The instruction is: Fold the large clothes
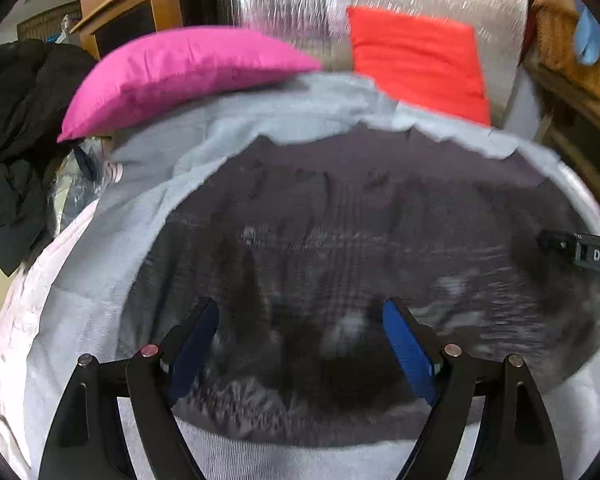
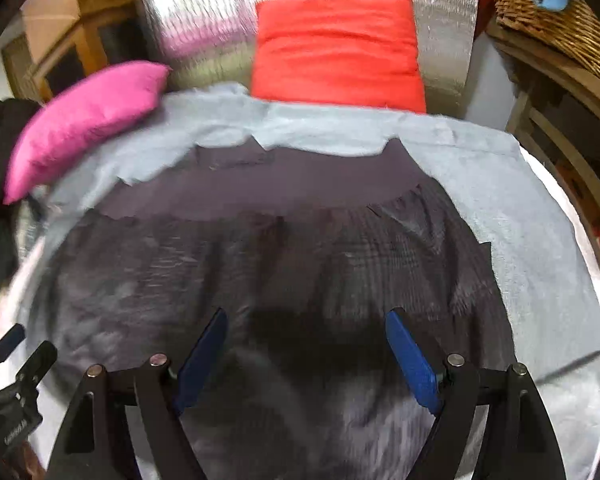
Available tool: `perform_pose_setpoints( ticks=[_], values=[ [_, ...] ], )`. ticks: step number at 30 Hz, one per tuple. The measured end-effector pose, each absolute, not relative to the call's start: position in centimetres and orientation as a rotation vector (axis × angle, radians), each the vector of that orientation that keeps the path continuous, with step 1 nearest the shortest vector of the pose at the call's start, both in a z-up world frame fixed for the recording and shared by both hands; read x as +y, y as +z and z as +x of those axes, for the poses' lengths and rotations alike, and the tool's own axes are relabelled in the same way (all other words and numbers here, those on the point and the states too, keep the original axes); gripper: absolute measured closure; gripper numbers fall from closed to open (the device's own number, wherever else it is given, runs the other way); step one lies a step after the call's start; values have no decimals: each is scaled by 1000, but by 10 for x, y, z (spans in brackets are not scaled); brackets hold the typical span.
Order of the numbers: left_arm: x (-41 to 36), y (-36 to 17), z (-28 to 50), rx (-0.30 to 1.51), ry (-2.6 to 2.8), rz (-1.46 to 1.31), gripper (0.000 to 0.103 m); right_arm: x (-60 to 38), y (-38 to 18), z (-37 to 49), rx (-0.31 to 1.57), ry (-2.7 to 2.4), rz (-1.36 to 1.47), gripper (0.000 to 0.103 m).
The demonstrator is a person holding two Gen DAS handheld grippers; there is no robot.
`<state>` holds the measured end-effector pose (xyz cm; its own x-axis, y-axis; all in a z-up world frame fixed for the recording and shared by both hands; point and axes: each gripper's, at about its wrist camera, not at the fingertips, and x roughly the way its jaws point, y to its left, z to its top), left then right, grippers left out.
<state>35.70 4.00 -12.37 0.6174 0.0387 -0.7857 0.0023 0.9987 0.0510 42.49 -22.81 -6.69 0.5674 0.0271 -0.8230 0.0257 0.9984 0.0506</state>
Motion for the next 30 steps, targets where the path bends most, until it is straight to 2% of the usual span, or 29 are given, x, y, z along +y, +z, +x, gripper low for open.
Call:
perform_pose_setpoints(
  ticks=[3,8,17,21,26,30],
  values=[
    [42,-144,366,960,22,57,16,-225,-99,439,1066,-16,11,16],
    [37,-148,365,956,33,98,14,-218,-105,444,1086,-39,-38,14],
    [46,-119,333,892,26,94,15,-213,-71,377,970,45,11,14],
    [55,-111,317,857,47,82,15,-205,-79,353,951,53,-26,14],
    [56,-147,327,951,34,117,14,-205,-109,348,990,41,-31,13],
    [57,-123,318,921,16,88,14,-210,-98,341,969,38,13,13]
  ],
)
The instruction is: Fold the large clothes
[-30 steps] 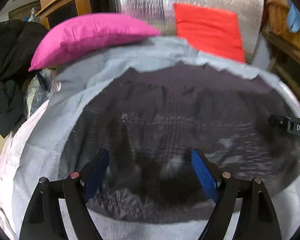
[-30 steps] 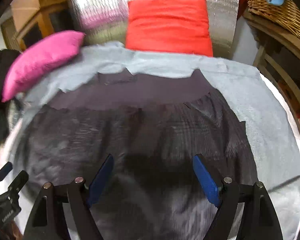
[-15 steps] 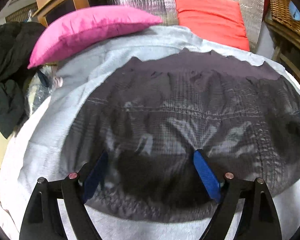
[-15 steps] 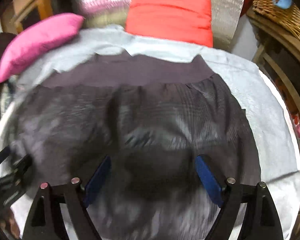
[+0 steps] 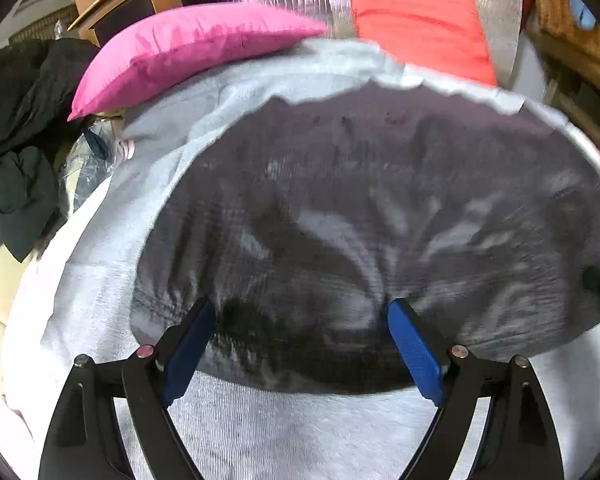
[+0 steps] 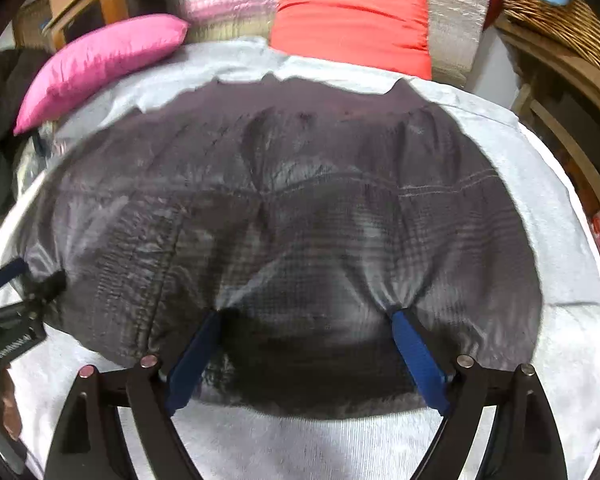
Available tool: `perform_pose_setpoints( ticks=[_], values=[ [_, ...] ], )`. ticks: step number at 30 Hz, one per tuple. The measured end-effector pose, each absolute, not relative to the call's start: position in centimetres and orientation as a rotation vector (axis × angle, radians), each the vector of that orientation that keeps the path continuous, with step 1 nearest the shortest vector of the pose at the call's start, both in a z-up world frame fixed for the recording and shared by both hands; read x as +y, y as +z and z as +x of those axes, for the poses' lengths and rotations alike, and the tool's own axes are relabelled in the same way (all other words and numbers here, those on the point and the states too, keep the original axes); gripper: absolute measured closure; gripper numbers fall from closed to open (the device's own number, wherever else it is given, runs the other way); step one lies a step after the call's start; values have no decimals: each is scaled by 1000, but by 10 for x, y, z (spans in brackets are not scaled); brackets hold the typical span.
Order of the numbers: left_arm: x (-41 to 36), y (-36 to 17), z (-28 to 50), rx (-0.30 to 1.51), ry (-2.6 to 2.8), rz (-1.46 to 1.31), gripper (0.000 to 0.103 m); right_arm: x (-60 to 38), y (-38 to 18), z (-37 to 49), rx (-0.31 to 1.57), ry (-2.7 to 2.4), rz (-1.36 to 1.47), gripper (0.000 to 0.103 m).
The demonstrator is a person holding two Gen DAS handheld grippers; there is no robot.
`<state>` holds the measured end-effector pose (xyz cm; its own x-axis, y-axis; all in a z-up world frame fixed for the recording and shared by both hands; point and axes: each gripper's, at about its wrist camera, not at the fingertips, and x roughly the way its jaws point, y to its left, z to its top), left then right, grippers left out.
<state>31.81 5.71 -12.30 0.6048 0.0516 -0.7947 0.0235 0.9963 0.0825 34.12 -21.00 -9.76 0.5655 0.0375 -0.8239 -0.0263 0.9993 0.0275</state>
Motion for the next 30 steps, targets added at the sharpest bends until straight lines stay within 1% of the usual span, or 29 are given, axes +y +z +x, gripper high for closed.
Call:
perform_pose_setpoints(
  ticks=[3,6,7,11,13,15,16,18,22,25,30],
  values=[
    [62,-117,307,864,31,85,14,-221,-86,321,906,42,32,13],
    [68,-144,317,1010,-3,94,14,-239,-115,326,1002,30,72,13],
    [73,-140,314,987,-15,80,14,-241,-115,328,1003,43,89,13],
    [102,-107,304,870,-81,30,14,-265,-76,320,918,134,183,13],
    [134,-91,309,812,-96,-28,13,-286,-58,320,875,137,210,13],
    [166,-88,320,813,-97,-103,13,-314,-47,322,856,132,279,13],
    [188,-92,333,845,-101,-171,13,-330,-47,326,864,139,322,13],
    [216,-104,356,902,-119,-273,13,-354,-52,334,887,153,381,13],
    [239,-125,394,962,-195,-413,13,-397,-81,362,941,173,534,13],
    [237,-142,401,1014,-250,-512,13,-414,-94,380,955,216,630,13],
    [231,-159,420,1053,-312,-571,13,-418,-115,413,1000,231,644,13]
  ],
)
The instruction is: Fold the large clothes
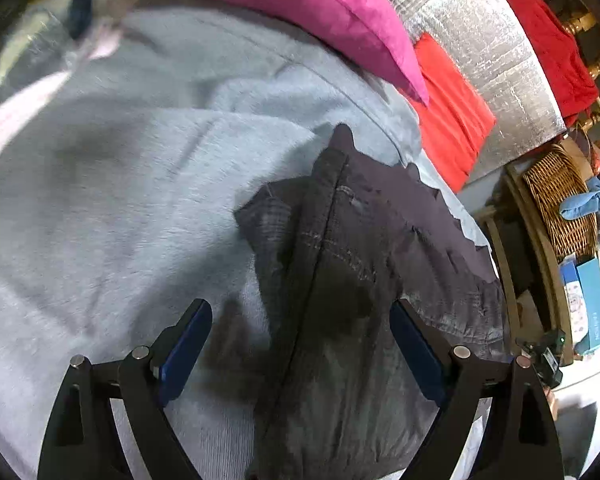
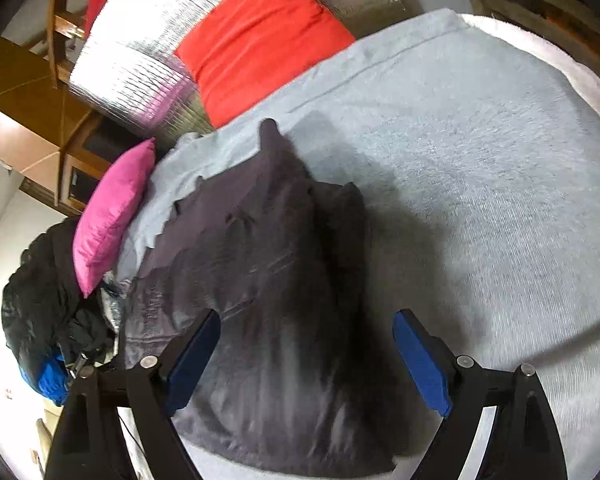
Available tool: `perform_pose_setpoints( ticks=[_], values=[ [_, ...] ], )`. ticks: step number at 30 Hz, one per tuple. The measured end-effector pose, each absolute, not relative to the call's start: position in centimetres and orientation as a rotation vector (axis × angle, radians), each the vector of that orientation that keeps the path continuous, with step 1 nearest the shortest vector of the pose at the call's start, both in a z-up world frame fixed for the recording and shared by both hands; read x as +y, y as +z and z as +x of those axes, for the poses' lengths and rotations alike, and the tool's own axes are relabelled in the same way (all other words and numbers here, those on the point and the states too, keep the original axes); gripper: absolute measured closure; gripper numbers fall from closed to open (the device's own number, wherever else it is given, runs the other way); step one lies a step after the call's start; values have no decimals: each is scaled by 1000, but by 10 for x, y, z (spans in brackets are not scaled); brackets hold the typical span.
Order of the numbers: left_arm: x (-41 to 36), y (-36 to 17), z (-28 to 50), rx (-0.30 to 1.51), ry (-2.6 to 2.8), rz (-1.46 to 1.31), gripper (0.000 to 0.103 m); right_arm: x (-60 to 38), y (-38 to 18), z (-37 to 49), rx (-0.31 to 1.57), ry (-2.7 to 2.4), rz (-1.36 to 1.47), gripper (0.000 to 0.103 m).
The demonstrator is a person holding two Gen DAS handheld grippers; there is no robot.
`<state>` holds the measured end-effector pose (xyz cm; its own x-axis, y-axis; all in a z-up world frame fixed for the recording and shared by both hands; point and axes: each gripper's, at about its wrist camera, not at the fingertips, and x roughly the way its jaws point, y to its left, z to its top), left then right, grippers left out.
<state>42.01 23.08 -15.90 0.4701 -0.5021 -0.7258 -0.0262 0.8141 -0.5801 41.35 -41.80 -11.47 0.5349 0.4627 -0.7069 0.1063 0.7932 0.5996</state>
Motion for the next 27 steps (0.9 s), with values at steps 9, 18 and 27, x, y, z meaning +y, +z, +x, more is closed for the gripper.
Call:
perform_pose_setpoints(
  ticks=[9,18,27],
  values=[
    [217,-160,438,1054,-387,-529,13,-412,-135,434,1024,295,638,13],
    [191,-175,454,1088,-415,-436,28,-402,-141,442,1041,322,596,40],
    [174,-171,461,1115,-360,-373,45,-386,-146,455,1070,323,567,51]
  ],
)
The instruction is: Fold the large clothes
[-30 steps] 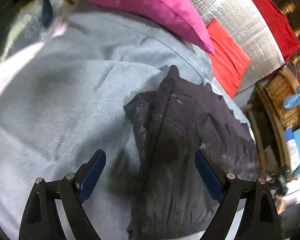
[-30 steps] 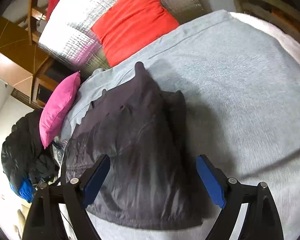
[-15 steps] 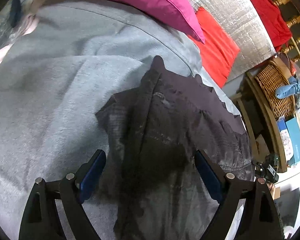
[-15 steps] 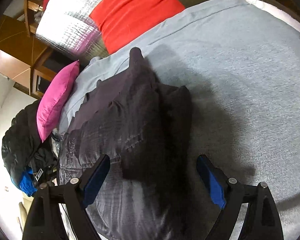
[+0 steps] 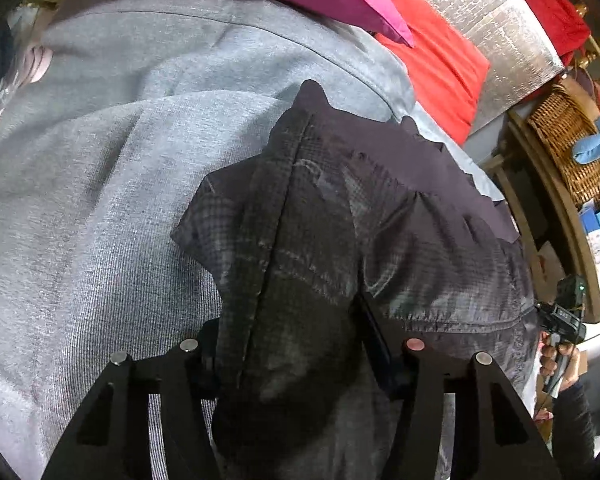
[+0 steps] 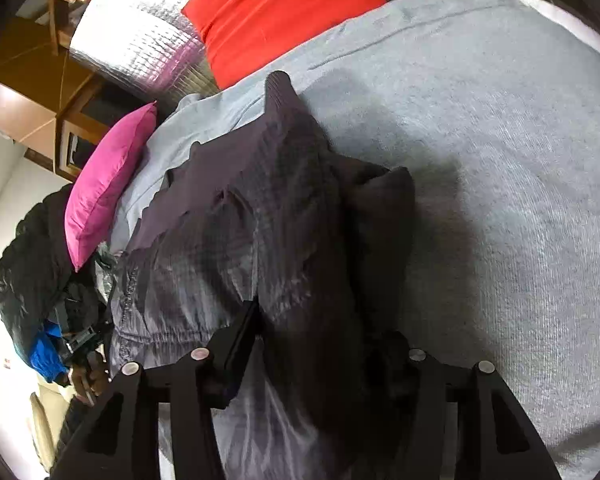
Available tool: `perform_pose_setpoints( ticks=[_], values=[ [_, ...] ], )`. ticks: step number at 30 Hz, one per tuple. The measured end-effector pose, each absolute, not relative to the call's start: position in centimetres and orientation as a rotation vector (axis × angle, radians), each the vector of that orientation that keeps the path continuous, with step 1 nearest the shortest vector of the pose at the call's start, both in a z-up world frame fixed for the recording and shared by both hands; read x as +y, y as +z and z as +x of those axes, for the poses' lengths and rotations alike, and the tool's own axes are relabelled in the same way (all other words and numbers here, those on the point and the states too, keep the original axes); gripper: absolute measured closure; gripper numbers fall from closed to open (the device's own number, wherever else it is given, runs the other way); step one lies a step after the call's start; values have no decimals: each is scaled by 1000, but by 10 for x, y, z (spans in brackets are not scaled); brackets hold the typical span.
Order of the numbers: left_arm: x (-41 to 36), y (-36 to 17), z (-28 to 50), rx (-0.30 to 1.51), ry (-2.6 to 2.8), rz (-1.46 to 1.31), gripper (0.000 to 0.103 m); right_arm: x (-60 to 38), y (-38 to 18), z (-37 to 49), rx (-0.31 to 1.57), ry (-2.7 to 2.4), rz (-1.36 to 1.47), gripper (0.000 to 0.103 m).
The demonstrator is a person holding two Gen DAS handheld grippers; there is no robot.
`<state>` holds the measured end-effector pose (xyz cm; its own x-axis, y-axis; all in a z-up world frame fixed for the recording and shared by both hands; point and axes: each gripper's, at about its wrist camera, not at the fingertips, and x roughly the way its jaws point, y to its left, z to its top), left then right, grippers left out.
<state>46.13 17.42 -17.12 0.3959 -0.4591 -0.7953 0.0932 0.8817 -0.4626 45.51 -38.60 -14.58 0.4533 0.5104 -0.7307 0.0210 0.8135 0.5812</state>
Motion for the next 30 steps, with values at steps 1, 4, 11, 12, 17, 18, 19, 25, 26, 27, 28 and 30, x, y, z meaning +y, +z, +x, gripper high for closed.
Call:
perform_pose_setpoints(
  ticks=[1,4,11,12,17,18,19,25,26,27,28,30],
  values=[
    [170,-169,460,1105,-345,-343,47,-384,-145,455,1070,322,555,56],
    [150,-158,453,1057,-315,-224,70,-379,-135,453,1071,327,516,80],
    [125,-139,444,1009,-224,-101,83,-368,-103,439,1042,288,419,85],
    [125,-135,441,1000,-219,-87,83,-366,-97,436,1035,287,406,86],
    [117,-117,424,950,-216,-40,84,-356,-71,428,1003,306,362,86],
    [115,-111,420,940,-220,-32,84,-354,-64,425,996,312,354,86],
    [114,-106,416,933,-223,-27,84,-352,-60,423,991,316,350,87],
    [111,-69,383,882,-246,-14,85,-341,-27,404,953,353,318,88],
    [110,-62,377,872,-250,-13,85,-339,-21,399,944,354,314,88],
    [111,-54,368,861,-256,-14,85,-338,-14,393,934,360,309,88],
    [111,-47,359,849,-262,-15,85,-337,-8,387,925,366,303,89],
    [111,-36,347,829,-268,-14,85,-339,5,369,904,376,291,89]
  ],
)
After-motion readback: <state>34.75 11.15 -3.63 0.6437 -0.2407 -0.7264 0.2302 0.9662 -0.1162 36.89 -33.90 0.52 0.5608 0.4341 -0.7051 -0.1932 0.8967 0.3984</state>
